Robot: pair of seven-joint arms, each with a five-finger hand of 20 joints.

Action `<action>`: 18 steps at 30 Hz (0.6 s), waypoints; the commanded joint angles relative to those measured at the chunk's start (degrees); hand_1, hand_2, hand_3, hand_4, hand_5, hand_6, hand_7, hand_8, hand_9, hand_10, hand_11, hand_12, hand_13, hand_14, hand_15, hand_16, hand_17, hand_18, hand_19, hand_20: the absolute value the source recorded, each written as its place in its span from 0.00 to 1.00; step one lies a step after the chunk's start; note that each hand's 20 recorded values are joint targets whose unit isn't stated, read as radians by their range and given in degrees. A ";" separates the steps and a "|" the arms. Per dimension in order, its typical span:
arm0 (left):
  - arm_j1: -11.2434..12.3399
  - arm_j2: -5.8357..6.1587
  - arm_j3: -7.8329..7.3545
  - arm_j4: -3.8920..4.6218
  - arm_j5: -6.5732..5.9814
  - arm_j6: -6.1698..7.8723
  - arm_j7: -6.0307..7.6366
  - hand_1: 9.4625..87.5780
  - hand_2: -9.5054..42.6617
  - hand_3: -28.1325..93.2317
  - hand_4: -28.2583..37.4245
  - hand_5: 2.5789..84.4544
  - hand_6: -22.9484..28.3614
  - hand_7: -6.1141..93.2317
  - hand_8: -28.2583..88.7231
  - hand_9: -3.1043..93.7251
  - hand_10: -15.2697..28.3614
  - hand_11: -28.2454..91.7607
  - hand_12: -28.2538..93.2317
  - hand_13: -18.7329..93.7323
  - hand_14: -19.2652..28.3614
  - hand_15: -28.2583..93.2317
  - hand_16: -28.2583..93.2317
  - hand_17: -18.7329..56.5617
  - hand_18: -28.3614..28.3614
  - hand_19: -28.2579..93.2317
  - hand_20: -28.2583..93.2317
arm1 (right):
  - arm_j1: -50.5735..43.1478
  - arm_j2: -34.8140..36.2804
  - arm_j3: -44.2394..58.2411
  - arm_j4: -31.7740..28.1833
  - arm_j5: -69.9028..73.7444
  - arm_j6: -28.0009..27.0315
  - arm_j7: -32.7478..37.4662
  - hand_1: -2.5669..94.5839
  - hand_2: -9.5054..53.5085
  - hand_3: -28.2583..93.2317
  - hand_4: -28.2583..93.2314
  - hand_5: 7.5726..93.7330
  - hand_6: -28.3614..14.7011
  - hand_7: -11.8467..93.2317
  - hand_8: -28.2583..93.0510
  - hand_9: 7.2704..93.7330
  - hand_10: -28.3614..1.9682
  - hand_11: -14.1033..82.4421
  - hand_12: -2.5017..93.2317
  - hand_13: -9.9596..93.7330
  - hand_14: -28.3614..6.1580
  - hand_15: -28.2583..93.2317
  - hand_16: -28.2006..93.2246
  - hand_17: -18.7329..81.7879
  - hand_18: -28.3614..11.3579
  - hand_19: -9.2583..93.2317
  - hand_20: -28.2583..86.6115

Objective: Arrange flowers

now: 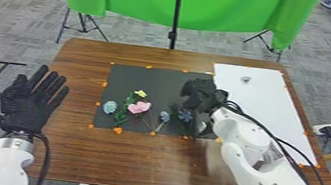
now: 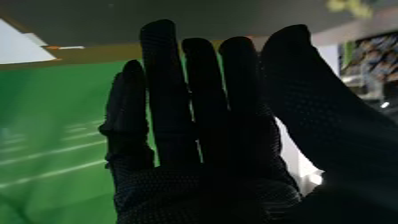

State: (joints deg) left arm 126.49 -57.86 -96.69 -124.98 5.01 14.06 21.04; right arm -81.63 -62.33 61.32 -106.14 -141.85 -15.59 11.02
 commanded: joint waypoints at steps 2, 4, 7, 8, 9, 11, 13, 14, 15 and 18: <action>0.63 -0.60 0.21 0.11 0.10 -0.16 -0.50 0.24 0.35 0.89 0.00 0.51 0.61 0.16 0.17 0.43 0.67 0.38 0.32 0.46 0.68 0.41 0.22 0.18 0.73 0.50 0.35 | 4.13 1.49 5.54 5.71 -2.87 9.95 5.87 0.44 0.00 0.90 0.00 0.61 0.62 0.25 0.14 0.59 0.46 0.25 0.18 0.60 0.46 0.51 0.40 0.42 0.20 0.81 0.59; 0.58 -0.63 0.30 0.14 0.01 -0.16 -0.41 0.24 0.35 0.89 0.00 0.51 0.61 0.16 0.17 0.43 0.67 0.38 0.32 0.45 0.68 0.41 0.22 0.19 0.73 0.50 0.35 | 6.99 0.90 7.23 9.48 -3.31 8.16 6.92 0.42 0.00 0.90 0.00 0.56 0.60 0.24 0.14 0.51 0.43 0.23 0.18 0.53 0.42 0.46 0.38 0.40 0.22 0.77 0.56; 0.48 -0.72 0.61 0.44 0.73 -1.26 -0.35 0.24 0.35 0.89 0.00 0.51 0.61 0.16 0.17 0.43 0.67 0.38 0.32 0.46 0.68 0.41 0.22 0.19 0.73 0.50 0.35 | 10.20 0.32 9.46 14.99 -4.35 6.80 6.26 0.42 0.00 0.91 0.00 0.50 0.62 0.24 0.14 0.43 0.49 0.21 0.16 0.46 0.39 0.41 0.37 0.37 0.23 0.73 0.52; 0.39 -0.74 0.76 0.58 1.21 -1.87 -0.36 0.24 0.35 0.88 0.00 0.51 0.61 0.16 0.17 0.43 0.67 0.38 0.32 0.45 0.68 0.41 0.22 0.19 0.73 0.50 0.35 | 11.18 0.02 10.26 16.81 -5.85 5.85 5.06 0.43 0.00 0.91 0.00 0.49 0.64 0.24 0.14 0.42 0.54 0.20 0.15 0.46 0.40 0.39 0.37 0.36 0.24 0.72 0.52; 0.17 -0.75 0.97 0.81 1.55 -2.67 -0.50 0.25 0.35 0.88 0.00 0.51 0.60 0.16 0.17 0.43 0.67 0.38 0.32 0.45 0.68 0.41 0.22 0.19 0.73 0.50 0.35 | 11.95 -0.27 10.88 18.36 -7.83 5.13 4.80 0.45 0.00 0.91 0.00 0.49 0.67 0.25 0.14 0.42 0.59 0.20 0.14 0.45 0.42 0.36 0.37 0.36 0.25 0.71 0.51; -0.80 -0.73 1.62 1.22 1.73 -3.29 -0.69 0.25 0.35 0.88 0.00 0.50 0.60 0.16 0.17 0.43 0.66 0.38 0.32 0.45 0.67 0.41 0.22 0.18 0.73 0.50 0.35 | 13.80 -0.73 11.66 21.80 -8.56 4.53 4.10 0.47 0.00 0.91 0.00 0.49 0.69 0.25 0.13 0.41 0.64 0.20 0.13 0.45 0.45 0.33 0.39 0.35 0.26 0.70 0.49; -1.70 -0.48 2.33 1.46 1.75 -3.33 -0.68 0.24 0.35 0.88 0.00 0.50 0.60 0.16 0.17 0.43 0.66 0.38 0.32 0.45 0.67 0.41 0.22 0.18 0.73 0.50 0.35 | 15.32 -1.23 12.03 24.38 -8.58 2.35 5.07 0.50 0.00 0.90 0.00 0.47 0.72 0.26 0.13 0.39 0.67 0.19 0.13 0.44 0.47 0.32 0.40 0.35 0.28 0.68 0.48; -2.03 -0.46 2.56 1.55 1.60 -3.34 -0.73 0.24 0.35 0.88 0.00 0.50 0.60 0.16 0.17 0.43 0.66 0.38 0.32 0.45 0.67 0.40 0.22 0.18 0.73 0.50 0.35 | 16.83 -1.74 11.46 26.54 -8.30 1.26 5.56 0.51 0.00 0.89 0.00 0.47 0.72 0.26 0.12 0.39 0.68 0.19 0.13 0.44 0.47 0.32 0.40 0.35 0.28 0.67 0.48; -2.25 -0.40 2.82 1.59 1.59 -3.28 -0.54 0.24 0.35 0.88 0.00 0.50 0.60 0.16 0.17 0.43 0.66 0.37 0.32 0.45 0.67 0.40 0.22 0.18 0.73 0.50 0.35 | 17.80 -2.04 11.16 28.20 -8.32 0.20 5.62 0.52 0.00 0.89 0.00 0.46 0.73 0.26 0.12 0.39 0.68 0.19 0.13 0.44 0.48 0.31 0.40 0.35 0.28 0.67 0.48; -2.81 -0.35 3.43 1.77 1.55 -3.18 -0.60 0.24 0.35 0.88 0.00 0.50 0.60 0.16 0.17 0.43 0.66 0.38 0.32 0.45 0.67 0.40 0.22 0.18 0.73 0.50 0.35 | 18.45 -2.74 11.55 30.95 -6.88 -2.18 5.51 0.57 0.00 0.84 0.00 0.45 0.74 0.26 0.12 0.40 0.70 0.20 0.13 0.46 0.50 0.32 0.40 0.37 0.29 0.66 0.47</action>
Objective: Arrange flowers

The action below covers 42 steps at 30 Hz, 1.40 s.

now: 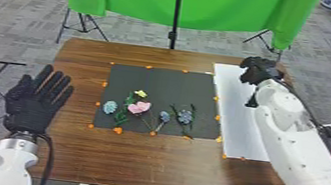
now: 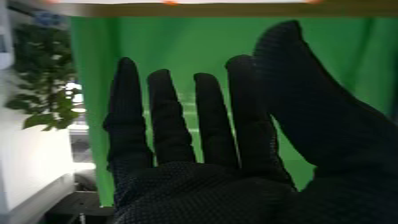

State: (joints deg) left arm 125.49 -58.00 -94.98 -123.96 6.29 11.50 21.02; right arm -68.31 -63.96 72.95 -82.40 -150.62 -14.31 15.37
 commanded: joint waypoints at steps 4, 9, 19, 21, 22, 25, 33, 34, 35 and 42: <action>-1.57 -0.31 1.81 0.67 0.11 -0.26 -0.86 0.25 0.34 0.88 0.00 0.50 0.60 0.16 0.17 0.43 0.66 0.38 0.32 0.45 0.67 0.40 0.22 0.18 0.73 0.50 0.35 | 4.79 -2.80 0.97 9.36 3.91 -4.91 1.87 0.62 0.00 0.78 0.00 0.42 0.74 0.25 0.12 0.40 0.70 0.20 0.13 0.52 0.49 0.33 0.39 0.43 0.29 0.65 0.46; -1.52 -0.05 1.71 0.63 -0.02 -0.25 -0.90 0.25 0.34 0.88 0.00 0.50 0.60 0.16 0.17 0.43 0.66 0.38 0.32 0.45 0.67 0.40 0.22 0.18 0.73 0.50 0.35 | 3.78 -3.66 1.30 10.58 3.59 -6.40 -0.98 0.66 0.00 0.73 0.00 0.43 0.76 0.26 0.12 0.42 0.73 0.20 0.13 0.56 0.53 0.35 0.39 0.45 0.31 0.65 0.46; -1.91 0.34 1.73 0.46 -2.02 1.00 -1.37 0.25 0.34 0.88 0.00 0.51 0.60 0.16 0.17 0.43 0.67 0.38 0.32 0.45 0.67 0.41 0.22 0.18 0.73 0.50 0.35 | 0.67 -3.20 0.78 10.57 5.67 -0.15 0.21 0.68 0.00 0.72 0.00 0.76 0.73 0.39 0.21 0.84 0.67 0.22 0.38 0.77 0.71 0.42 0.58 0.48 0.32 0.75 0.57; -1.80 0.28 1.44 0.49 -1.90 0.66 -1.76 0.24 0.35 0.88 0.00 0.51 0.60 0.16 0.17 0.43 0.67 0.38 0.32 0.45 0.67 0.41 0.22 0.18 0.73 0.50 0.35 | -1.19 -1.84 0.40 7.34 8.31 1.39 1.46 0.68 0.00 0.72 0.00 0.78 0.73 0.41 0.22 0.87 0.66 0.22 0.41 0.78 0.72 0.43 0.59 0.48 0.31 0.77 0.58; -1.84 0.34 1.34 0.56 -1.79 0.36 -1.84 0.24 0.35 0.88 0.00 0.51 0.60 0.16 0.17 0.43 0.67 0.38 0.32 0.45 0.67 0.41 0.22 0.18 0.73 0.50 0.35 | -2.33 -1.04 0.24 5.15 9.26 2.80 1.52 0.68 0.00 0.72 0.00 0.79 0.73 0.41 0.22 0.88 0.66 0.23 0.42 0.79 0.72 0.43 0.60 0.48 0.31 0.77 0.59; -0.99 0.30 0.71 0.32 -1.79 0.09 -1.65 0.24 0.35 0.88 0.00 0.51 0.60 0.16 0.17 0.43 0.67 0.38 0.32 0.45 0.67 0.41 0.22 0.18 0.73 0.50 0.35 | -6.53 1.84 -0.83 -3.20 10.06 4.61 0.21 0.67 0.00 0.75 0.00 0.80 0.72 0.41 0.22 0.89 0.65 0.23 0.43 0.79 0.71 0.44 0.60 0.49 0.30 0.78 0.60; -0.47 0.03 0.00 0.27 -2.02 0.06 -0.98 0.24 0.35 0.88 0.00 0.51 0.60 0.16 0.17 0.43 0.67 0.38 0.32 0.45 0.67 0.41 0.22 0.18 0.73 0.50 0.35 | -14.20 4.19 -3.12 -19.19 11.85 -3.58 -4.86 0.65 0.00 0.78 0.00 0.80 0.71 0.41 0.23 0.89 0.63 0.22 0.42 0.78 0.69 0.45 0.60 0.48 0.28 0.79 0.60; -0.56 0.03 0.06 0.26 -2.06 0.14 -1.06 0.24 0.35 0.89 0.00 0.51 0.60 0.16 0.17 0.43 0.67 0.38 0.32 0.45 0.67 0.41 0.22 0.18 0.73 0.50 0.35 | -15.24 4.28 -3.48 -20.34 12.48 -3.42 -4.78 0.65 0.00 0.78 0.00 0.80 0.71 0.41 0.23 0.89 0.63 0.22 0.42 0.78 0.68 0.45 0.60 0.48 0.27 0.79 0.60; -0.79 0.01 0.18 0.32 -1.92 0.20 -1.12 0.24 0.35 0.89 0.00 0.51 0.60 0.16 0.17 0.43 0.67 0.38 0.32 0.45 0.67 0.41 0.22 0.18 0.73 0.50 0.35 | -16.02 4.47 -3.99 -21.31 12.98 -3.28 -4.81 0.65 0.00 0.78 0.00 0.80 0.71 0.41 0.23 0.89 0.63 0.22 0.42 0.78 0.68 0.45 0.59 0.48 0.27 0.79 0.60; -1.22 0.02 0.35 0.46 -2.21 0.34 -1.17 0.24 0.35 0.89 0.00 0.51 0.60 0.16 0.17 0.43 0.67 0.38 0.32 0.45 0.68 0.41 0.22 0.18 0.73 0.50 0.35 | -18.88 4.27 -5.55 -24.51 11.49 -4.74 -7.21 0.64 0.00 0.79 0.00 0.80 0.71 0.40 0.22 0.88 0.63 0.22 0.41 0.78 0.68 0.45 0.59 0.47 0.26 0.79 0.60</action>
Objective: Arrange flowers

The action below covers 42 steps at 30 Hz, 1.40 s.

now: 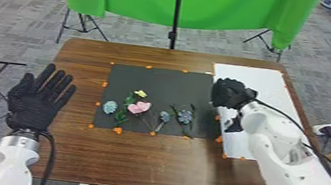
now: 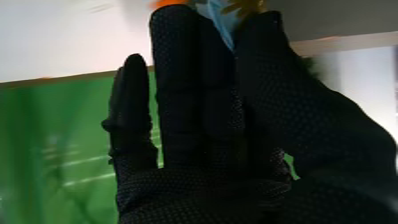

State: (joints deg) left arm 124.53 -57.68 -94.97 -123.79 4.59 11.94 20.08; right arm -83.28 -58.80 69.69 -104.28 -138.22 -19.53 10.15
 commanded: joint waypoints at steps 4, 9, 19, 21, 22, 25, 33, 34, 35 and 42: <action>0.16 -0.46 0.14 0.09 -0.39 0.29 -0.28 0.24 0.35 0.89 0.00 0.51 0.60 0.16 0.17 0.43 0.67 0.38 0.32 0.45 0.68 0.41 0.22 0.18 0.73 0.50 0.35 | -5.12 -0.62 -1.60 -3.56 -0.08 -1.48 -0.55 0.64 0.00 0.79 0.00 0.78 0.70 0.39 0.22 0.87 0.63 0.21 0.41 0.77 0.68 0.45 0.59 0.47 0.26 0.79 0.60; 1.29 -0.54 -0.83 -0.28 -0.03 0.64 0.10 0.24 0.35 0.89 0.00 0.51 0.61 0.16 0.17 0.43 0.67 0.38 0.32 0.45 0.67 0.41 0.22 0.18 0.73 0.50 0.35 | -6.94 0.28 -0.88 -5.69 1.00 -2.91 0.95 0.62 0.00 0.79 0.00 0.73 0.68 0.36 0.21 0.79 0.59 0.27 0.32 0.74 0.65 0.48 0.56 0.46 0.25 0.79 0.59; 2.00 -0.66 -1.23 -0.43 -0.15 0.72 0.26 0.24 0.35 0.89 0.00 0.51 0.61 0.16 0.17 0.43 0.67 0.38 0.32 0.45 0.67 0.41 0.22 0.18 0.73 0.50 0.35 | -6.96 0.27 -0.12 -8.54 2.54 -2.37 3.85 0.47 0.00 0.87 0.00 0.64 0.64 0.34 0.11 0.62 0.50 0.36 0.22 0.65 0.53 0.60 0.41 0.44 0.24 0.81 0.58; 2.01 -0.74 -1.24 -0.42 -0.10 0.73 0.30 0.24 0.35 0.89 0.00 0.51 0.60 0.16 0.17 0.43 0.67 0.38 0.32 0.45 0.67 0.41 0.22 0.18 0.73 0.50 0.35 | -6.85 0.20 0.34 -9.02 3.43 -1.83 4.76 0.46 0.00 0.86 0.00 0.62 0.63 0.33 0.12 0.61 0.49 0.35 0.22 0.64 0.51 0.60 0.41 0.43 0.23 0.81 0.58; 2.06 -0.80 -1.30 -0.40 -0.09 0.68 0.35 0.24 0.35 0.89 0.00 0.51 0.60 0.16 0.17 0.43 0.67 0.38 0.32 0.45 0.67 0.41 0.22 0.18 0.73 0.50 0.35 | -6.99 -0.09 1.02 -9.38 3.47 -1.58 4.83 0.45 0.00 0.86 0.00 0.62 0.62 0.33 0.12 0.61 0.49 0.35 0.22 0.64 0.50 0.60 0.41 0.43 0.23 0.81 0.59; 2.09 -0.94 -1.70 -0.25 0.38 0.69 0.33 0.24 0.35 0.89 0.00 0.51 0.60 0.16 0.17 0.43 0.67 0.38 0.32 0.45 0.67 0.41 0.22 0.18 0.73 0.50 0.35 | -8.02 -1.37 4.55 -11.00 10.60 0.93 7.76 0.35 0.00 0.86 0.00 0.57 0.58 0.30 0.13 0.58 0.41 0.31 0.20 0.62 0.46 0.56 0.39 0.44 0.23 0.81 0.57; 2.17 -0.52 -3.48 0.66 2.74 -0.22 2.15 0.15 0.36 0.89 0.00 0.50 0.60 0.15 0.17 0.43 0.66 0.35 0.31 0.45 0.64 0.35 0.21 0.20 0.73 0.47 0.33 | -12.19 -9.28 20.17 -10.60 56.70 12.61 2.71 0.19 0.27 0.86 0.00 0.36 0.57 0.19 0.17 0.38 0.43 0.19 0.16 0.45 0.36 0.32 0.40 0.35 0.30 0.56 0.42; 2.36 -0.43 -3.82 0.59 2.99 0.14 2.21 0.14 0.37 0.89 0.00 0.50 0.60 0.15 0.17 0.43 0.66 0.35 0.31 0.45 0.64 0.34 0.21 0.20 0.73 0.47 0.33 | -12.38 -10.02 20.85 -10.33 59.05 13.38 1.81 0.18 0.27 0.87 0.00 0.36 0.57 0.19 0.16 0.38 0.44 0.19 0.16 0.44 0.37 0.31 0.41 0.34 0.31 0.52 0.41; 2.42 -0.31 -4.12 0.45 2.91 1.10 2.26 0.14 0.37 0.89 0.00 0.50 0.60 0.14 0.17 0.43 0.66 0.35 0.31 0.45 0.63 0.34 0.21 0.20 0.73 0.47 0.33 | -12.50 -11.28 22.14 -9.92 62.08 13.49 0.85 0.18 0.28 0.87 0.00 0.37 0.58 0.19 0.16 0.38 0.44 0.19 0.16 0.44 0.37 0.31 0.41 0.34 0.32 0.50 0.41; 2.39 -0.27 -5.11 1.08 2.38 0.47 3.37 0.12 0.38 0.88 0.00 0.49 0.60 0.14 0.17 0.43 0.66 0.34 0.31 0.45 0.63 0.33 0.22 0.20 0.72 0.46 0.33 | -14.37 -14.04 27.68 -9.62 74.17 8.99 0.39 0.09 0.33 0.87 0.00 0.34 0.64 0.17 0.17 0.32 0.50 0.17 0.14 0.36 0.39 0.28 0.41 0.31 0.34 0.35 0.41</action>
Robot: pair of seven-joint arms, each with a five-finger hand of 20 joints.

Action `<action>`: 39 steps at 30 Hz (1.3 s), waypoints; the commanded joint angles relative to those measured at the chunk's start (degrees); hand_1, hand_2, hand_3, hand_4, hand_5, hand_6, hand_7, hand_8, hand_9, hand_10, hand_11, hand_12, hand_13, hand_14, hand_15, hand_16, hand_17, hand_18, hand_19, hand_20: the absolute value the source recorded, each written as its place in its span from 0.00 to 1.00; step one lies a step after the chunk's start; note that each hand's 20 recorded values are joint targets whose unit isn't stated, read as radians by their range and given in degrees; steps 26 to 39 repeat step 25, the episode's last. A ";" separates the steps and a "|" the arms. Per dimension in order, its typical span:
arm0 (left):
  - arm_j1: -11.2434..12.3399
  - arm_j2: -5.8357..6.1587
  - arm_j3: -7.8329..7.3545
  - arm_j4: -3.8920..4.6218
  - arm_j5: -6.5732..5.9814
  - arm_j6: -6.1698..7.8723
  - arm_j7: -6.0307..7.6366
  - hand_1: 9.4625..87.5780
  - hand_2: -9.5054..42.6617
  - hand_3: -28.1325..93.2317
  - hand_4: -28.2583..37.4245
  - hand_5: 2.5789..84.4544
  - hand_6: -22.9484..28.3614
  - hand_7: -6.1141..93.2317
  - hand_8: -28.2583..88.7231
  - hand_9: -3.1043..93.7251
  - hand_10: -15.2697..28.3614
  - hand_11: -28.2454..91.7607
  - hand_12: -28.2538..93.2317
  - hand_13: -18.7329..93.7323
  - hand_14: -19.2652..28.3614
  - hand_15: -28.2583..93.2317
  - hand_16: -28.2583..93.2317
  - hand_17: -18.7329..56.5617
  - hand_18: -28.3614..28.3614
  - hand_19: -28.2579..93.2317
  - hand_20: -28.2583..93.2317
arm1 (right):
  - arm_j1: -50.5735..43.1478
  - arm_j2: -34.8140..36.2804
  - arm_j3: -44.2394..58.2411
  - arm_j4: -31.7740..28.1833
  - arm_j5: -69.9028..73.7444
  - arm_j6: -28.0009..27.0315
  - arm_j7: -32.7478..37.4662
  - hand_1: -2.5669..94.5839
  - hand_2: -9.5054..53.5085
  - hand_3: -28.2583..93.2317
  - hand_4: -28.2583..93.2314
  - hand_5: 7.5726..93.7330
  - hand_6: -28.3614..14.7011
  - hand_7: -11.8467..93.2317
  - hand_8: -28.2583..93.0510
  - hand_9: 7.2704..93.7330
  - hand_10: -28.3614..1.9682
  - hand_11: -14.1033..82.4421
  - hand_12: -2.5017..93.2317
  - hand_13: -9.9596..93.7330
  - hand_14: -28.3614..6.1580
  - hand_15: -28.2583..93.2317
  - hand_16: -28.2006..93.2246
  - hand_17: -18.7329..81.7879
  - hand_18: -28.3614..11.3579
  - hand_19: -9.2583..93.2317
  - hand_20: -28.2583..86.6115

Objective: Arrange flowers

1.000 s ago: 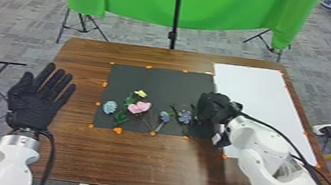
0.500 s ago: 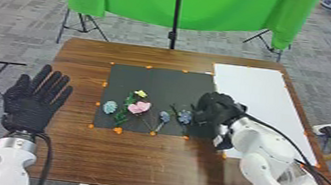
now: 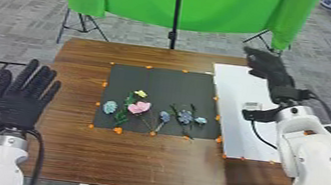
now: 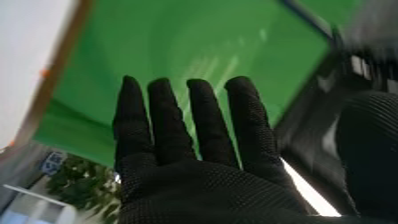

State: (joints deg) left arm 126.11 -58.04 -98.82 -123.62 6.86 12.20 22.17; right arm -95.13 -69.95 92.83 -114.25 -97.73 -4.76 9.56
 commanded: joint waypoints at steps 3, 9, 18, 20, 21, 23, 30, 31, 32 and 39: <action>1.36 0.03 -2.22 0.74 0.37 0.10 1.71 0.07 0.44 0.87 0.00 0.49 0.59 0.13 0.17 0.43 0.66 0.33 0.30 0.44 0.62 0.32 0.21 0.20 0.72 0.46 0.33 | -3.56 -3.84 5.29 -0.30 35.87 -6.01 1.47 0.06 0.33 0.87 0.00 0.32 0.64 0.16 0.17 0.30 0.51 0.17 0.13 0.34 0.40 0.27 0.40 0.29 0.33 0.34 0.41; 1.03 0.05 -2.93 0.90 0.36 0.21 2.05 0.06 0.43 0.88 0.00 0.48 0.58 0.13 0.17 0.42 0.65 0.33 0.30 0.44 0.61 0.31 0.22 0.21 0.72 0.45 0.33 | -4.63 -5.37 6.68 -1.59 36.95 -7.81 2.58 0.06 0.33 0.88 0.00 0.32 0.63 0.16 0.17 0.29 0.52 0.17 0.13 0.33 0.41 0.26 0.40 0.29 0.33 0.33 0.41; 1.02 -0.20 -2.61 0.56 0.42 -0.15 2.63 0.08 0.41 0.88 0.00 0.48 0.58 0.13 0.17 0.42 0.65 0.33 0.30 0.44 0.61 0.31 0.22 0.21 0.72 0.45 0.33 | -5.33 -6.13 8.31 -3.61 38.41 -9.66 3.05 0.06 0.33 0.88 0.00 0.33 0.63 0.16 0.17 0.29 0.52 0.17 0.13 0.34 0.40 0.27 0.40 0.29 0.33 0.33 0.42; 1.05 -0.36 -2.47 0.46 0.31 -0.22 2.73 0.08 0.41 0.88 0.00 0.48 0.58 0.13 0.17 0.42 0.65 0.33 0.30 0.44 0.61 0.31 0.22 0.21 0.72 0.45 0.33 | -5.23 -6.03 8.10 -3.68 38.55 -9.48 2.55 0.06 0.33 0.88 0.00 0.33 0.63 0.16 0.17 0.30 0.52 0.17 0.13 0.34 0.40 0.27 0.40 0.29 0.32 0.33 0.42; 0.95 -0.47 -2.35 0.51 0.35 -0.30 2.59 0.08 0.41 0.88 0.00 0.48 0.58 0.13 0.17 0.42 0.65 0.33 0.30 0.44 0.62 0.31 0.22 0.21 0.72 0.45 0.33 | -5.45 -5.95 7.81 -4.06 38.22 -8.40 2.28 0.06 0.33 0.88 0.00 0.33 0.63 0.16 0.17 0.29 0.52 0.17 0.13 0.34 0.40 0.27 0.40 0.29 0.32 0.33 0.42; 1.11 -0.68 -2.30 0.51 0.52 -0.38 2.41 0.08 0.41 0.88 0.00 0.48 0.58 0.13 0.17 0.42 0.65 0.33 0.30 0.44 0.62 0.31 0.22 0.21 0.72 0.45 0.33 | -5.20 -5.37 7.28 -3.85 38.60 -7.99 2.03 0.06 0.33 0.88 0.00 0.31 0.64 0.16 0.17 0.29 0.51 0.17 0.13 0.34 0.40 0.27 0.41 0.28 0.32 0.33 0.42; 0.91 -0.81 -2.19 0.66 0.54 -0.71 2.27 0.08 0.41 0.88 0.00 0.48 0.58 0.13 0.17 0.42 0.66 0.33 0.30 0.44 0.62 0.31 0.22 0.20 0.72 0.45 0.34 | -4.95 -4.94 7.02 -3.77 39.11 -8.01 2.15 0.06 0.33 0.88 0.00 0.30 0.63 0.16 0.17 0.28 0.50 0.17 0.13 0.34 0.40 0.27 0.41 0.28 0.31 0.34 0.42; 0.91 -0.81 -2.19 0.66 0.54 -0.71 2.27 0.08 0.41 0.88 0.00 0.48 0.58 0.13 0.17 0.42 0.66 0.33 0.30 0.44 0.62 0.31 0.22 0.20 0.72 0.45 0.34 | -4.95 -4.94 7.02 -3.77 39.11 -8.01 2.15 0.06 0.33 0.88 0.00 0.30 0.63 0.16 0.17 0.28 0.50 0.17 0.13 0.34 0.40 0.27 0.41 0.28 0.31 0.34 0.42; 0.91 -0.81 -2.19 0.66 0.54 -0.71 2.27 0.08 0.41 0.88 0.00 0.48 0.58 0.13 0.17 0.42 0.66 0.33 0.30 0.44 0.62 0.31 0.22 0.20 0.72 0.45 0.34 | -4.95 -4.94 7.02 -3.77 39.11 -8.01 2.15 0.06 0.33 0.88 0.00 0.30 0.63 0.16 0.17 0.28 0.50 0.17 0.13 0.34 0.40 0.27 0.41 0.28 0.31 0.34 0.42; 0.91 -0.81 -2.19 0.66 0.54 -0.71 2.27 0.08 0.41 0.88 0.00 0.48 0.58 0.13 0.17 0.42 0.66 0.33 0.30 0.44 0.62 0.31 0.22 0.20 0.72 0.45 0.34 | -4.95 -4.94 7.02 -3.77 39.11 -8.01 2.15 0.06 0.33 0.88 0.00 0.30 0.63 0.16 0.17 0.28 0.50 0.17 0.13 0.34 0.40 0.27 0.41 0.28 0.31 0.34 0.42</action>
